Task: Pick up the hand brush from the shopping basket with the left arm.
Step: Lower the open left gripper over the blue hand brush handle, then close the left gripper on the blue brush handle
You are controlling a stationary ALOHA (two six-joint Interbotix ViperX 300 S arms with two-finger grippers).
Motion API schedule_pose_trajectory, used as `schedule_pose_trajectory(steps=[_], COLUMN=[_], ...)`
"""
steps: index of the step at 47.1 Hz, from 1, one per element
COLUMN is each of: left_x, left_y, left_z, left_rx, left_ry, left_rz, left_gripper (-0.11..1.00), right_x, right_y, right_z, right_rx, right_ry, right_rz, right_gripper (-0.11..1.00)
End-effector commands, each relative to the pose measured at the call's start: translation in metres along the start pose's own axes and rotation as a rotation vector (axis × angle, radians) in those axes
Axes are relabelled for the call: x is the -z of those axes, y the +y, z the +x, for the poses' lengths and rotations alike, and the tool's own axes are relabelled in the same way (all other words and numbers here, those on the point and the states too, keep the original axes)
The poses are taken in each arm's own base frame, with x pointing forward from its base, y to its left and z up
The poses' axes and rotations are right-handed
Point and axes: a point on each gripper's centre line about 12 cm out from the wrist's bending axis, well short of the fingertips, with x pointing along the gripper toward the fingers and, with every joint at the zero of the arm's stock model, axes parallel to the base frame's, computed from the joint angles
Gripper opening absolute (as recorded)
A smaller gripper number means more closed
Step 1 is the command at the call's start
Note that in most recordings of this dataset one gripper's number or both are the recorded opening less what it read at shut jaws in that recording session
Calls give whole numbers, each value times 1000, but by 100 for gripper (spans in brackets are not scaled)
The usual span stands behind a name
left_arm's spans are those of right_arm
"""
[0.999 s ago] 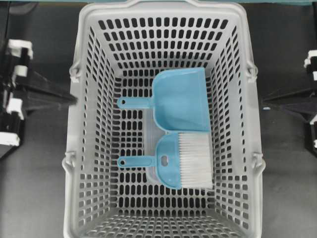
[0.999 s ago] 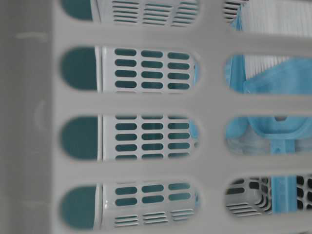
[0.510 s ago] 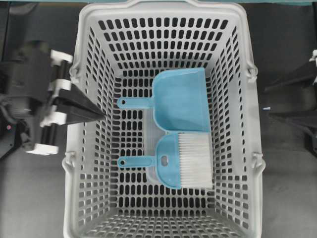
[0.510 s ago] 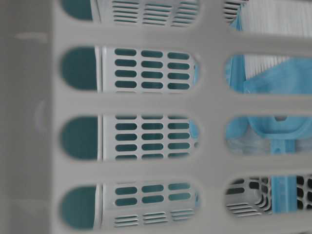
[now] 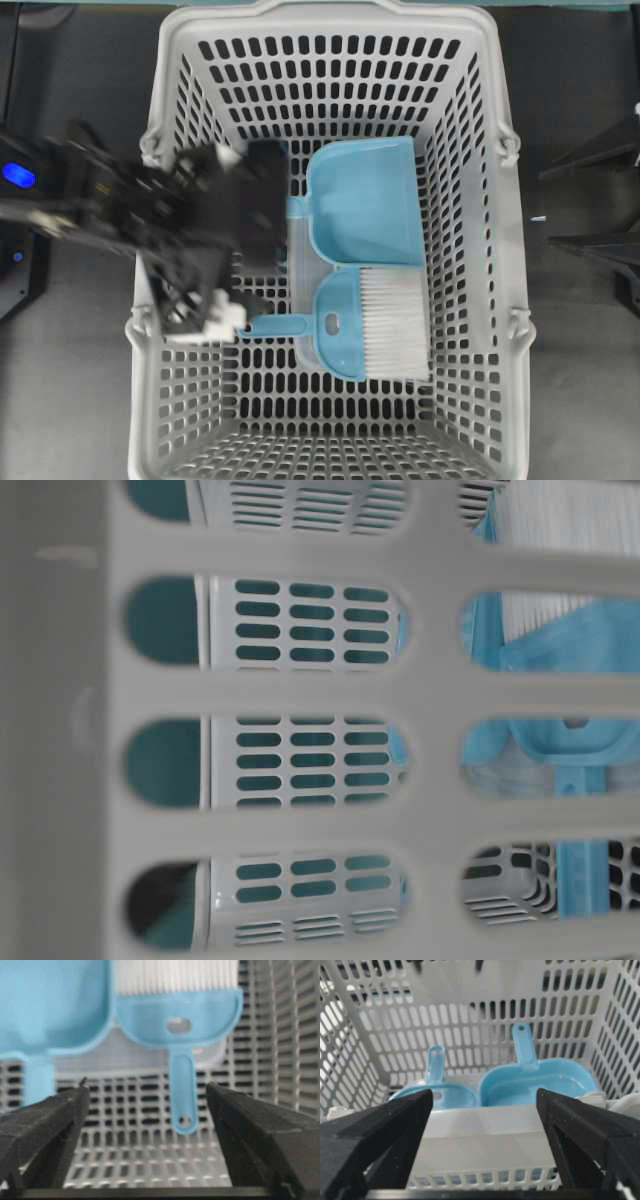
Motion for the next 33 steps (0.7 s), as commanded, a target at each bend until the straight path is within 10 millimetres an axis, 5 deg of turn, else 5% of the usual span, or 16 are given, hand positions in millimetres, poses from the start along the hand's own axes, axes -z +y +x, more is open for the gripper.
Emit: schedule_pose_trajectory(steps=[1,19,33], left_x=[-8,1,23], left_y=[-12,-37,-35], left_z=[10,84,103], left_rx=[8,5,-17], left_ry=[34,216,288], left_rz=[23,16,-40], left_gripper=[90,91,91], right_x=[-5,7,8], right_y=[0,0,0], right_z=[-1,-5,-11], right_rx=[-2,-3,-3], right_ry=[-23,-18,-37], right_rz=[7,7,9], right_gripper=[79,79,79])
